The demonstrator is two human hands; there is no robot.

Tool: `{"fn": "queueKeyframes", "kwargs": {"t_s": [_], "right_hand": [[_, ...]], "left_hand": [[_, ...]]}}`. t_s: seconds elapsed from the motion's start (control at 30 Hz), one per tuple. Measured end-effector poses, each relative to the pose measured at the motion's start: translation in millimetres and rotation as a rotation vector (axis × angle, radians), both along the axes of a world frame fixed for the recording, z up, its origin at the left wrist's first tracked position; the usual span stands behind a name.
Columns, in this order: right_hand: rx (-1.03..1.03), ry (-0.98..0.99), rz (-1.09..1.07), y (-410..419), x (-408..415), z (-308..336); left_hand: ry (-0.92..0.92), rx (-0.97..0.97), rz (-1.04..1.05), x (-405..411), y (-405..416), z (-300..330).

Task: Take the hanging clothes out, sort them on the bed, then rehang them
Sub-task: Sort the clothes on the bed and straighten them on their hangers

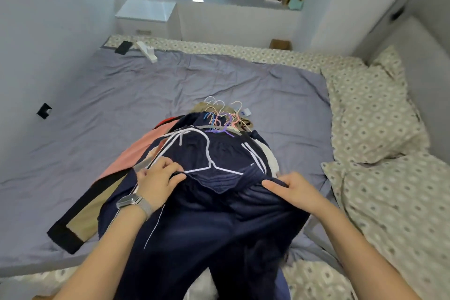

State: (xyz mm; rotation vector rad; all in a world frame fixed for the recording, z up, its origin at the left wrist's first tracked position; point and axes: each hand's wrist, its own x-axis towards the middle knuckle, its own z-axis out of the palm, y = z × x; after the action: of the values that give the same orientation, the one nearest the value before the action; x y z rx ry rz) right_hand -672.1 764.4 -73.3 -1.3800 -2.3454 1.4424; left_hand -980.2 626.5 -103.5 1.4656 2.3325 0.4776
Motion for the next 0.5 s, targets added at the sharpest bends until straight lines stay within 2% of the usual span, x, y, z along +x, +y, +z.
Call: {"fn": "queueKeyframes", "kwargs": {"t_s": [0.13, 0.23, 0.33, 0.5], "right_hand": [[0.183, -0.085, -0.311, -33.7, 61.3, 24.5], [0.364, -0.189, -0.461, -62.0, 99.6, 43.1], [0.439, -0.148, -0.609, -89.6, 135.0, 50.3], [0.493, -0.104, -0.669, -118.5, 200.8, 63.1]], "left_hand": [[-0.084, 0.011, -0.225, 46.4, 4.3, 21.0], [-0.179, 0.048, -0.36, 82.0, 6.0, 39.5], [-0.21, 0.115, -0.419, 119.3, 2.6, 58.0], [-0.248, 0.184, -0.524, 185.7, 2.3, 85.8]]}}
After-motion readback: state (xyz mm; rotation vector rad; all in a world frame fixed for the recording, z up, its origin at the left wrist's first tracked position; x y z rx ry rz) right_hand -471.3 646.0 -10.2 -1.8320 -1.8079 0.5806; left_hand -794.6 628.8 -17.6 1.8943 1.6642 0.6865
